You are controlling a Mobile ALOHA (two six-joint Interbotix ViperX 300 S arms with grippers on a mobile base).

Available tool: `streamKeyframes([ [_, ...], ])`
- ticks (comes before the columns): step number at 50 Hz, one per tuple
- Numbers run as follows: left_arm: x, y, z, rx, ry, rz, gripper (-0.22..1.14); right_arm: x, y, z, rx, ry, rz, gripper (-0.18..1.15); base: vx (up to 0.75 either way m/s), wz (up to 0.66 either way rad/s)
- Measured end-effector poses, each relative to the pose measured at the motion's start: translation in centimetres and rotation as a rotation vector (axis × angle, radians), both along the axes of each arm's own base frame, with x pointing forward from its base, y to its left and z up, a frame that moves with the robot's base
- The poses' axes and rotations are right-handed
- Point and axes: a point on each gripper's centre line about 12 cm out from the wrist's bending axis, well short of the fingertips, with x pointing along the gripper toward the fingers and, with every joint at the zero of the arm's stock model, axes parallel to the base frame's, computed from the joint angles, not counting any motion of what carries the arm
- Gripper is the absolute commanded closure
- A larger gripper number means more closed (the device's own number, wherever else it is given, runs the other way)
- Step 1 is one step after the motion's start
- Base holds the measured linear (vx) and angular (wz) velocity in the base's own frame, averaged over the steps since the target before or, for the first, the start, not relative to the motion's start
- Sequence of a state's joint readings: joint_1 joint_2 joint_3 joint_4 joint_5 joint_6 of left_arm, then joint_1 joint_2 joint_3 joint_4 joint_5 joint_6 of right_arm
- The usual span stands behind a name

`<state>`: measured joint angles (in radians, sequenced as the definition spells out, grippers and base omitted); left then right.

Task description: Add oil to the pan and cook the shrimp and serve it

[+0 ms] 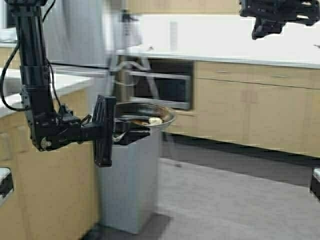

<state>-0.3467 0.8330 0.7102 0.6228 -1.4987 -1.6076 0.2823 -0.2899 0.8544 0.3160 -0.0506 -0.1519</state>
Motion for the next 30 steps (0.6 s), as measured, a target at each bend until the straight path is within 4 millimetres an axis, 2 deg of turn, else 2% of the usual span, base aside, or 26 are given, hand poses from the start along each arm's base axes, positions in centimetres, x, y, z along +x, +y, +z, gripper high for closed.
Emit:
streamKeyframes([
  [12, 0.4, 0.7, 0.0, 0.000, 0.000, 0.021, 0.88, 0.6, 0.2, 1.2, 0.006, -0.031, 0.004, 0.89, 0.02, 0.62],
  [30, 0.5, 0.4, 1.1, -0.008, -0.028, -0.014, 0.88, 0.6, 0.4, 1.0, 0.005, -0.024, 0.008, 0.89, 0.03, 0.51],
])
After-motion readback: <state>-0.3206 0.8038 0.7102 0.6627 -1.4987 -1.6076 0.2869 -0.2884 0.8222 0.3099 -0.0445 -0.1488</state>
